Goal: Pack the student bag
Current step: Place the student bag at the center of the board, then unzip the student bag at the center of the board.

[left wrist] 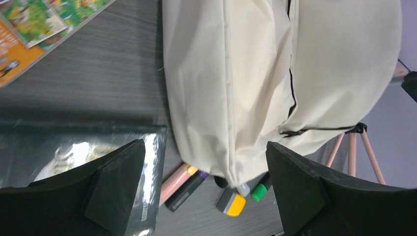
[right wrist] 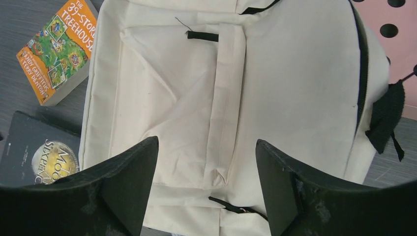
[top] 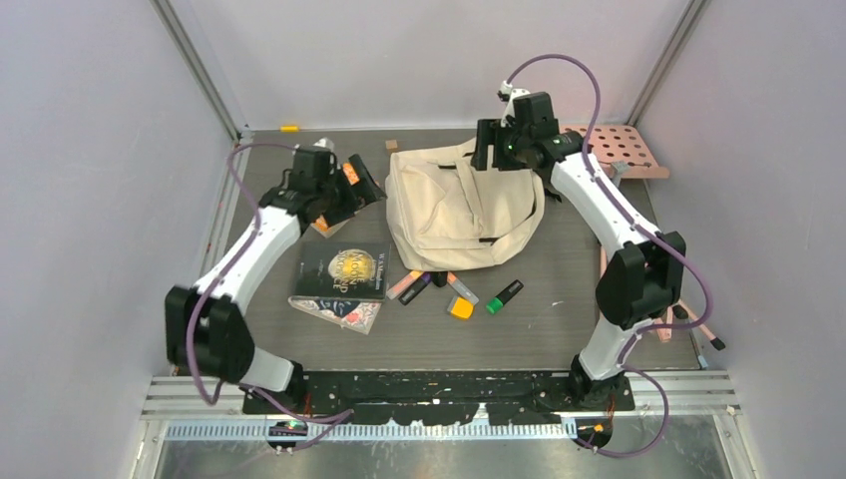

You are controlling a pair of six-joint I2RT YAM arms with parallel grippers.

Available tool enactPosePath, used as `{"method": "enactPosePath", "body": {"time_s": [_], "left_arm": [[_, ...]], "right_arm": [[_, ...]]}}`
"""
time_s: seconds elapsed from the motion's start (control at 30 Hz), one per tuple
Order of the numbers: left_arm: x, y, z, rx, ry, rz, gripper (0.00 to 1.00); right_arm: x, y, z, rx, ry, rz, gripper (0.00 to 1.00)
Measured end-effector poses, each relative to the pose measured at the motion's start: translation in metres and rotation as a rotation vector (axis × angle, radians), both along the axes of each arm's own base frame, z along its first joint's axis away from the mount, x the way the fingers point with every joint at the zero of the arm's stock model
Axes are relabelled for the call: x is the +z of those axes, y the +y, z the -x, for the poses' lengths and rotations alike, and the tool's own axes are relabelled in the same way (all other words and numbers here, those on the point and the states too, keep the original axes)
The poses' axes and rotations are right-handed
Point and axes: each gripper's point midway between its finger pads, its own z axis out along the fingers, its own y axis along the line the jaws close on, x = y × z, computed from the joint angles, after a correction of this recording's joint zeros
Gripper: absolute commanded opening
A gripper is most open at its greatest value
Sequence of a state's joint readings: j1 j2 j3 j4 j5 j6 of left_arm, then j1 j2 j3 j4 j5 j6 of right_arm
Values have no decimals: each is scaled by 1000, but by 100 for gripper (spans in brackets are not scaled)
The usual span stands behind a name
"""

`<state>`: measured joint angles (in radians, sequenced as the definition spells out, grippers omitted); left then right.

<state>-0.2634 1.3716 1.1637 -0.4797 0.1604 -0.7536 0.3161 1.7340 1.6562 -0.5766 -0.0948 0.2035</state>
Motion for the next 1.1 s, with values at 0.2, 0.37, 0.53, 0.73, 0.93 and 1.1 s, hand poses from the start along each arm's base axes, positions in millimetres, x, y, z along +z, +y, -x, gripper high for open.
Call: {"method": "enactPosePath", "body": {"time_s": [0.2,0.37,0.53,0.73,0.93,1.1], "left_arm": [[-45,-31,-52,-29,117,7,90],[-64,-44,-82,-47,162,9,80],[-69,-51,-108,-91,180,-33,67],[-93,-48,-108,-162,253,-116,45],[-101,-51,-96,-232,294,-115,24],[-101,-54,-93,-267,305,-107,0]], "right_arm": [[-15,18,-20,22,35,-5,66],[-38,34,-48,13,72,-21,65],[-69,49,-71,-37,135,-56,65],[-93,71,-85,-42,161,-56,65],[-114,88,-99,-40,114,55,66],[-133,91,-97,-33,114,139,65]]}}
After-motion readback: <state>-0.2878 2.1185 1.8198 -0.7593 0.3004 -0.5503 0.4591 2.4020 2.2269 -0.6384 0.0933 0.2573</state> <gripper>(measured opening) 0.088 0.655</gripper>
